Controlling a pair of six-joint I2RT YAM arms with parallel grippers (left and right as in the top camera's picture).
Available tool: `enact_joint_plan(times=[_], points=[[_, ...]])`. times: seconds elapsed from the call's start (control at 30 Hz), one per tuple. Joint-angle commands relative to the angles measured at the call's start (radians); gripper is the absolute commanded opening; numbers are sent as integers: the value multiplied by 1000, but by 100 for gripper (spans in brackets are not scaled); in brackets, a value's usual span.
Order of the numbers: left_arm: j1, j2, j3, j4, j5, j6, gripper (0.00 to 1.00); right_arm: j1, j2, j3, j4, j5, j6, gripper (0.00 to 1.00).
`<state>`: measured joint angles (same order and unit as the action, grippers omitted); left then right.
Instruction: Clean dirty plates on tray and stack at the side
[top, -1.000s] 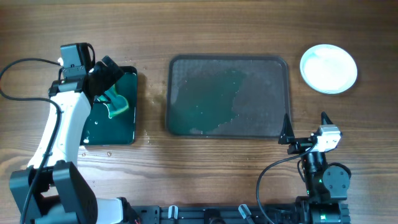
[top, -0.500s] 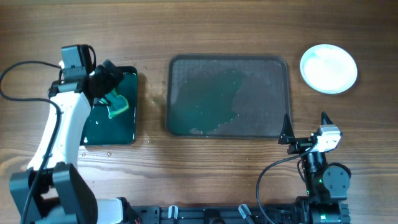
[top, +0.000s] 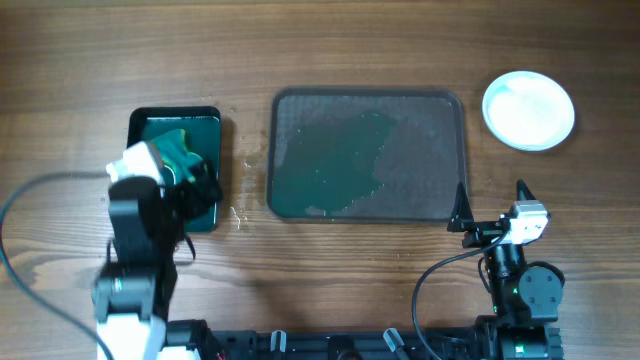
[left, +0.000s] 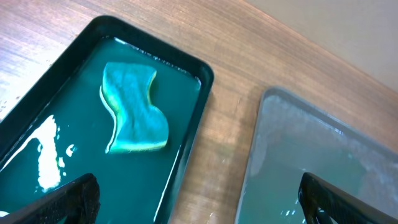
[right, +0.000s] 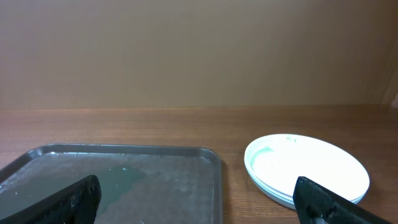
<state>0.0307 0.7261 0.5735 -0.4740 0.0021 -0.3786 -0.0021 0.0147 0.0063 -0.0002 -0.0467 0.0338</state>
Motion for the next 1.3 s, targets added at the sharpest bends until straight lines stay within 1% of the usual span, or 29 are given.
enact_joint_plan(times=[0.0,0.17,0.27,0.47,0.57,0.7,0.83,0.97,1.07,1.17,1.2,1.27], points=[[-4,-116,-109,5,0,61,100,5,-10,-1,3,14,11,100],[-8,-151,-213,109,17,61,100,5,-10,-1,2,14,11,100],[-8,-257,-296,191,37,61,100,5,-10,-1,3,14,11,100],[-8,-481,-432,274,68,61,100,5,-10,-1,3,14,12,100],[-8,-568,-470,298,68,61,100,5,-10,-1,3,14,11,100],[-8,-634,-507,333,68,61,100,5,-10,-1,3,14,11,100],[-8,-676,-525,356,68,61,100,5,-10,-1,3,14,11,100],[-10,-703,-568,447,68,58,100,5,-10,-1,2,14,11,100],[-12,-723,-568,450,64,62,100,5,-10,-1,3,14,11,100],[-13,-723,-568,401,68,85,100,5,-10,-1,3,14,11,100],[-14,-723,-568,399,69,97,100,5,-10,-1,3,14,11,100],[-15,-723,-568,401,77,158,100,5,-10,-1,3,14,11,100]])
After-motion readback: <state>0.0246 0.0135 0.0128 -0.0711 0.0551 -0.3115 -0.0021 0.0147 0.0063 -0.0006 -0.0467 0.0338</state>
